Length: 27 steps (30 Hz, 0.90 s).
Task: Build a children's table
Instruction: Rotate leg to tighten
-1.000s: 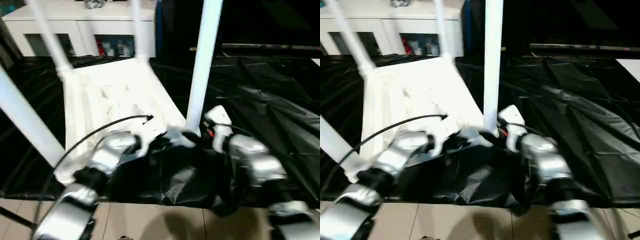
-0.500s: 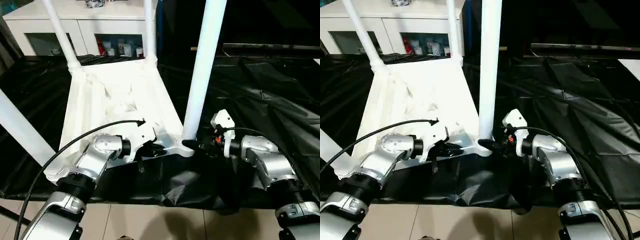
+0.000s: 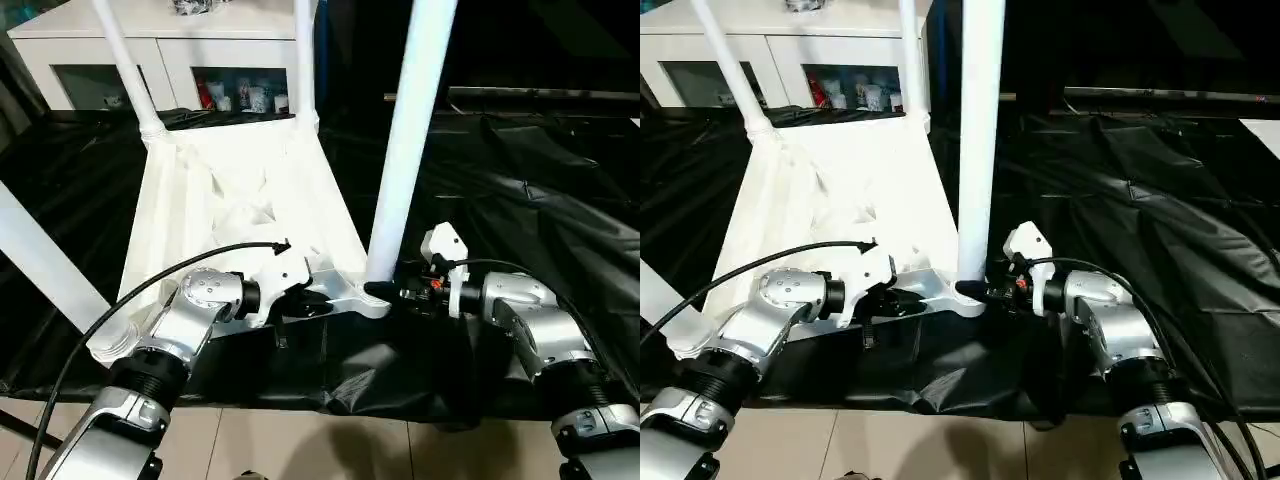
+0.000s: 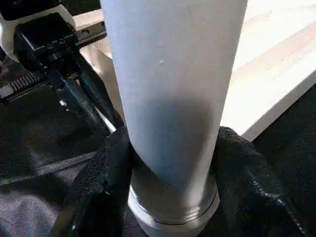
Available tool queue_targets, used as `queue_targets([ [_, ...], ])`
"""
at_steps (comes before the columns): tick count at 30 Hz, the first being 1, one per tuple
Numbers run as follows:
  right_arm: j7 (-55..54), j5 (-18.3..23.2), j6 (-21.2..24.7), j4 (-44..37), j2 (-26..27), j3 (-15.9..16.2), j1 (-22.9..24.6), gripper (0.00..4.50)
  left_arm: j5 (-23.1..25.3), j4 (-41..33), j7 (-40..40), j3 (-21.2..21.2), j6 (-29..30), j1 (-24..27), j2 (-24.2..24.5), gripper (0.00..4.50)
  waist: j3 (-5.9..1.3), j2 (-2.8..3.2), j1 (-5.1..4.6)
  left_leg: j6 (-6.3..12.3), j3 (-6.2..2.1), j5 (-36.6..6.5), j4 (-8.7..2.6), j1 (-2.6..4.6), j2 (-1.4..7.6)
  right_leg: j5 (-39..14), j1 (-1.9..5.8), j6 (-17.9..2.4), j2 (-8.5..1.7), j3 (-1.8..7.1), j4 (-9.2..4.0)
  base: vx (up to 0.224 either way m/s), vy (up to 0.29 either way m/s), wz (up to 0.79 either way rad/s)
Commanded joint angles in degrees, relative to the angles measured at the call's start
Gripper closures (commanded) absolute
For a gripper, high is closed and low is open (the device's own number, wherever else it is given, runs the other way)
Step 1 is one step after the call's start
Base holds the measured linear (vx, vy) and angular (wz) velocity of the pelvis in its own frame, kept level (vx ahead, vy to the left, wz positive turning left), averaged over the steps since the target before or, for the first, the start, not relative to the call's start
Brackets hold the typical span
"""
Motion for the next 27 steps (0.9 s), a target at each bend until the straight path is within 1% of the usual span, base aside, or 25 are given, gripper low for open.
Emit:
queue_targets([
  [1,1.20,0.40,0.25,-0.52,0.16,0.48,0.66,2.48,-1.95,-1.12,-0.54,-0.02,-0.06,0.59,-0.94,4.50,-4.03,-1.26,0.19,3.47,0.14,-13.26,-3.34,0.83,0.98,-13.32,2.72,-13.28,-2.29,1.61,-3.56,0.000,0.000,0.00],
  [4,0.55,0.66,0.56,-1.00,0.67,0.31,1.57,2.49,-1.79,-0.99,-0.36,0.04,0.13,0.57,-1.15,4.50,-4.05,-1.23,0.21,3.50,0.12,-13.17,-3.33,0.85,1.00,-13.25,2.72,-13.27,-2.29,1.60,-3.55,0.000,0.000,0.00],
  [7,-2.80,1.00,1.53,-1.40,2.03,-0.74,2.53,2.50,-1.27,-0.30,1.38,0.21,0.58,0.22,-1.86,4.50,-4.01,-1.22,0.26,3.38,0.11,-13.50,-3.40,0.90,1.00,-13.50,2.66,-13.09,-2.28,1.63,-3.62,0.000,0.000,0.00],
  [10,-11.39,0.13,2.21,-0.03,4.89,-2.71,2.73,2.50,0.23,2.14,6.35,0.58,1.32,-1.62,-3.94,4.50,-3.78,-1.09,-0.01,2.62,0.07,-15.07,-3.64,1.01,0.94,-16.18,2.44,-12.51,-2.29,1.65,-3.98,0.000,0.000,0.00],
  [11,-14.09,-0.27,1.95,0.56,5.86,-3.24,2.74,2.50,0.78,3.06,8.25,0.66,1.68,-2.36,-4.80,4.50,-3.74,-0.97,-0.14,1.85,-0.02,-16.34,-3.72,1.21,0.86,-18.43,2.36,-11.87,-2.33,1.64,-4.21,0.000,0.000,0.00],
  [12,-17.49,-0.76,1.77,1.15,7.04,-3.89,2.67,2.50,1.43,4.15,10.23,0.61,1.96,-3.24,-5.83,4.50,-3.69,-0.99,-0.32,1.07,-0.04,-16.95,-3.76,1.27,0.78,-20.00,2.26,-11.14,-2.33,1.68,-4.48,0.000,0.000,0.00],
  [13,-19.53,-1.05,1.65,1.46,7.77,-4.27,2.64,2.50,1.82,4.79,11.41,0.56,2.15,-3.77,-6.47,4.50,-3.66,-1.11,-0.44,0.72,-0.17,-17.47,-3.85,1.13,0.72,-21.32,2.41,-10.52,-2.47,1.62,-4.58,0.000,0.000,0.00],
  [14,-22.06,-1.30,1.94,1.78,8.66,-4.78,2.47,2.50,2.35,5.53,12.91,0.49,2.26,-4.36,-7.16,4.50,-3.65,-0.74,-0.42,0.56,-0.24,-17.69,-3.87,1.12,0.65,-22.01,2.41,-10.13,-2.49,1.57,-4.67,0.000,0.000,0.00],
  [15,-29.76,-1.52,3.07,2.62,11.62,-6.82,1.83,2.50,3.50,7.55,17.43,0.45,3.21,-6.04,-9.44,4.50,-3.67,-0.72,-0.51,0.48,-0.24,-18.06,-3.86,1.21,0.63,-22.53,2.31,-9.60,-2.39,1.56,-4.84,0.000,0.000,0.00],
  [16,-29.76,-1.52,3.07,2.62,11.62,-6.82,1.83,2.50,3.50,7.55,17.43,0.45,3.21,-6.04,-9.44,4.50,-3.47,-0.75,-0.67,0.31,-0.10,-18.40,-3.92,1.31,0.58,-23.20,1.99,-9.30,-2.23,1.66,-5.12,0.000,0.000,0.00],
  [17,-34.85,-1.88,3.63,3.08,13.67,-7.92,1.36,2.50,4.20,8.86,20.80,0.49,4.11,-7.19,-11.18,4.50,-3.64,-0.76,-0.73,-0.19,-0.39,-18.42,-4.00,1.20,0.47,-24.51,2.31,-8.58,-2.38,1.48,-5.12,0.000,0.000,0.00],
  [18,-37.30,-2.39,3.93,3.09,14.53,-8.11,1.19,2.50,4.41,9.31,22.14,0.47,4.50,-7.65,-11.96,4.50,-3.66,-0.74,-0.71,-0.22,-0.38,-18.38,-4.01,1.19,0.48,-24.34,2.24,-8.52,-2.34,1.47,-5.14,0.000,0.000,0.00],
  [19,-40.18,-3.19,4.26,3.30,15.52,-8.15,0.91,2.50,4.70,9.72,23.46,0.34,4.91,-8.14,-12.87,4.50,-3.68,-0.44,-0.79,-0.37,-0.40,-18.56,-3.97,1.25,0.49,-23.59,2.10,-8.56,-2.26,1.52,-5.16,0.000,0.000,0.00],
  [20,-42.39,-4.00,4.26,3.46,16.40,-7.94,0.67,2.50,4.96,10.18,24.53,0.25,5.08,-8.57,-13.66,4.50,-3.70,-0.37,-0.85,-0.41,-0.43,-18.59,-4.01,1.21,0.48,-23.09,2.14,-8.67,-2.25,1.50,-5.15,0.000,0.000,0.00],
  [21,-43.50,-4.51,4.19,3.54,16.87,-7.73,0.53,2.50,5.10,10.44,24.98,0.21,5.09,-8.78,-14.05,4.50,-3.79,-0.51,-0.92,-0.32,-0.43,-18.56,-4.00,1.17,0.39,-22.32,2.21,-8.76,-2.21,1.46,-5.16,0.000,0.000,0.00],
  [22,-43.88,-4.67,3.45,3.49,17.56,-7.53,0.34,2.50,5.25,10.80,25.11,0.15,4.69,-9.04,-14.42,4.50,-3.83,-0.47,-0.87,-0.21,-0.45,-18.52,-3.98,1.16,0.43,-21.72,2.26,-8.84,-2.21,1.46,-5.10,0.000,0.000,0.00],
  [23,-42.96,-4.51,1.80,3.10,18.21,-7.18,0.24,2.50,5.30,11.03,24.77,0.09,3.99,-9.20,-14.56,4.50,-3.93,-0.42,-0.84,0.22,-0.37,-18.11,-3.89,1.05,0.38,-19.73,2.29,-9.22,-2.19,1.51,-4.98,0.000,0.000,0.00],
  [25,-41.97,-4.14,0.64,2.72,18.41,-7.19,0.32,2.50,5.28,11.10,24.28,0.01,3.33,-9.23,-14.40,4.50,-3.95,-0.46,-0.79,0.72,-0.35,-17.49,-3.87,0.92,0.45,-17.67,2.44,-9.85,-2.15,1.51,-4.77,0.000,0.000,0.00],
  [26,-41.85,-4.07,0.45,2.64,18.41,-7.26,0.34,2.16,5.26,11.13,24.11,0.00,3.10,-9.23,-14.33,4.50,-3.98,-0.41,-0.76,0.85,-0.35,-17.38,-3.84,0.91,0.46,-17.23,2.48,-10.06,-2.21,1.52,-4.74,0.000,0.000,0.00],
  [27,-40.78,-3.50,-0.38,2.16,18.20,-7.65,0.48,1.95,5.05,11.04,23.15,0.11,2.21,-9.01,-13.71,4.50,-3.98,-0.62,-0.77,1.07,-0.33,-17.14,-3.87,0.88,0.47,-16.54,2.56,-10.33,-2.14,1.48,-4.66,0.000,0.000,0.00],
])
